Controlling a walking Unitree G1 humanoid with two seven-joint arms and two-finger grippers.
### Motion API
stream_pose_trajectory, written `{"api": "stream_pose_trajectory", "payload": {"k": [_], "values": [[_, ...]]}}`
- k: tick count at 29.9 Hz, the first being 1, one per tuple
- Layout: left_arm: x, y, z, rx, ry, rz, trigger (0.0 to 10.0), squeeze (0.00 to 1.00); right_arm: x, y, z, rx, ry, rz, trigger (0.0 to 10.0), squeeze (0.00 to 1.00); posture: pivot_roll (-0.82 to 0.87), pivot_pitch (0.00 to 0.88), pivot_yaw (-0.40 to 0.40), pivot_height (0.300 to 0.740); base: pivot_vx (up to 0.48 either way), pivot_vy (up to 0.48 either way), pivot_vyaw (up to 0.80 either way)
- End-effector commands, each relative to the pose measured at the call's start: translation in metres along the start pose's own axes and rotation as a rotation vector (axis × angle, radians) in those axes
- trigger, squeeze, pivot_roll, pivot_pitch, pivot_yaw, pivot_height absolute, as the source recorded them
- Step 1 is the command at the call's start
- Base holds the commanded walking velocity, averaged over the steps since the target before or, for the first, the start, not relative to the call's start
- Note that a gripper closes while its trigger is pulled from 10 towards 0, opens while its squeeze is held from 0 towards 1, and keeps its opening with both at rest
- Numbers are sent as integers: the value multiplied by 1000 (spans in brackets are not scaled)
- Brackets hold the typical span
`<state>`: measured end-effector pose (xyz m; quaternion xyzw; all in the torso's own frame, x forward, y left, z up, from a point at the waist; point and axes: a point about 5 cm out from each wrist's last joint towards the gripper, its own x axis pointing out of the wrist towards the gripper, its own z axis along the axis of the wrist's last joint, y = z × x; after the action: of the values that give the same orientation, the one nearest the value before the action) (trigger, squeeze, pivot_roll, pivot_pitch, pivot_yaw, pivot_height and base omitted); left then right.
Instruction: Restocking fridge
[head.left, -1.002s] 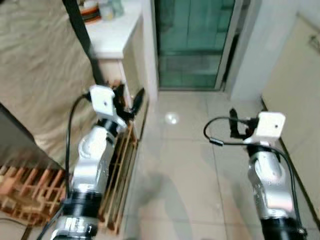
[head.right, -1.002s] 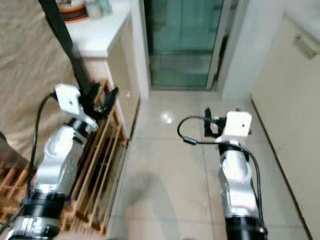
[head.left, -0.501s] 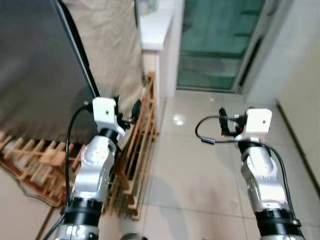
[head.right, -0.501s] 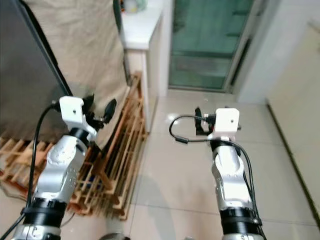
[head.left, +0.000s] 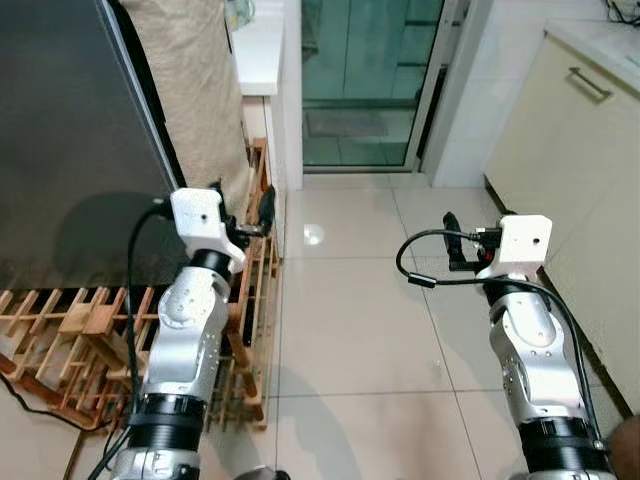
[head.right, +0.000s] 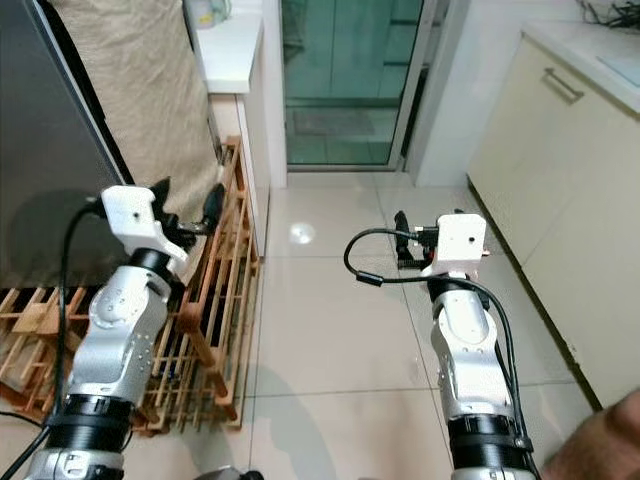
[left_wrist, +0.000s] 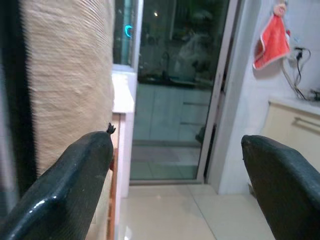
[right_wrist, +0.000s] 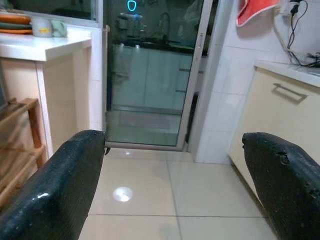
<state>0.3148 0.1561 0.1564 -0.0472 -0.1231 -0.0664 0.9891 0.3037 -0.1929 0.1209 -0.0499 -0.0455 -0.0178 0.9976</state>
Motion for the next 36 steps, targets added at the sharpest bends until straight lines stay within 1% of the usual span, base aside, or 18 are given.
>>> {"api": "stream_pose_trajectory", "payload": {"k": [1, 2, 3, 4, 5, 6, 7, 14, 15, 16, 17, 18, 19, 28, 30, 33, 34, 36], "values": [[0, -1, 2, -1, -1, 21, 10000, 1000, 4, 2, 4, -5, -21, -5, 10000, 0, -55, 0, 8, 740, 0, 0, 0], [0, -1, 2, -1, -1, 21, 10000, 1000, 4, 2, 4, -5, -21, -5, 10000, 0, -55, 0, 8, 740, 0, 0, 0], [3, 1, 2, -15, 7, 63, 10000, 1000, 4, 2, 3, -2, -17, -7, 10000, 0, -56, 0, 7, 740, 0, 0, 0], [4, 8, 2, -64, 18, 122, 10000, 1000, 4, 2, 3, -1, -15, -8, 10000, 0, -56, 0, 8, 740, 0, 0, 0], [4, 8, 2, -64, 18, 122, 10000, 1000, 4, 2, 3, -1, -15, -8, 10000, 0, -56, 0, 8, 740, 0, 0, 0], [4, 18, 0, -122, 36, 203, 10000, 1000, 4, 1, 2, 0, -12, -10, 10000, 0, -57, 0, 9, 740, 0, 0, 0], [3, 22, 0, -121, 42, 226, 10000, 1000, 4, 1, 2, 0, -10, -11, 10000, 0, -55, 0, 8, 740, 0, 0, 0], [10, 27, 4, -44, 44, 256, 10000, 1000, 5, 6, 0, 4, -4, -1, 10000, 0, -40, 0, 6, 740, 0, 0, 0], [19, 24, -3, -66, 104, 214, 10000, 1000, 5, 15, 3, 67, -26, 41, 10000, 0, -30, 0, 8, 740, 0, 0, 0], [21, 24, -5, -81, 116, 205, 10000, 1000, 5, 19, 5, 84, -32, 58, 10000, 0, -30, 0, 8, 740, 0, 0, 0], [24, 24, -5, -57, 121, 184, 10000, 216, 4, 23, 6, 77, -38, 75, 10000, 0, -35, 0, 14, 740, 0, 0, 0], [24, 24, -4, -41, 118, 176, 10000, 216, 4, 23, 6, 72, -39, 76, 10000, 0, -36, 0, 15, 740, 0, 0, 0], [25, 23, -2, -33, 110, 169, 10000, 0, 3, 24, 6, 69, -38, 77, 10000, 0, -34, 0, 16, 740, 0, 0, 0], [32, 15, 4, -64, 72, 144, 10000, 0, -1, 21, 1, 62, -23, 71, 10000, 0, -51, 0, 28, 740, 0, 0, 0], [31, 15, 6, -51, 63, 139, 10000, 0, -1, 21, 1, 61, -21, 70, 10000, 0, -52, 0, 27, 740, 0, 0, 0], [23, 9, 8, 35, 40, 89, 10000, 0, -3, 19, -1, 51, -11, 71, 10000, 0, -46, 0, 23, 740, 0, 0, 0], [23, 9, 8, 35, 40, 89, 10000, 0, -3, 19, -1, 51, -11, 71, 10000, 0, -46, 0, 23, 740, 0, 0, 0], [17, -2, 4, 16, 56, 61, 10000, 0, -3, 20, -2, 50, -7, 75, 10000, 0, -42, 0, 23, 740, 0, 0, 0]]}}
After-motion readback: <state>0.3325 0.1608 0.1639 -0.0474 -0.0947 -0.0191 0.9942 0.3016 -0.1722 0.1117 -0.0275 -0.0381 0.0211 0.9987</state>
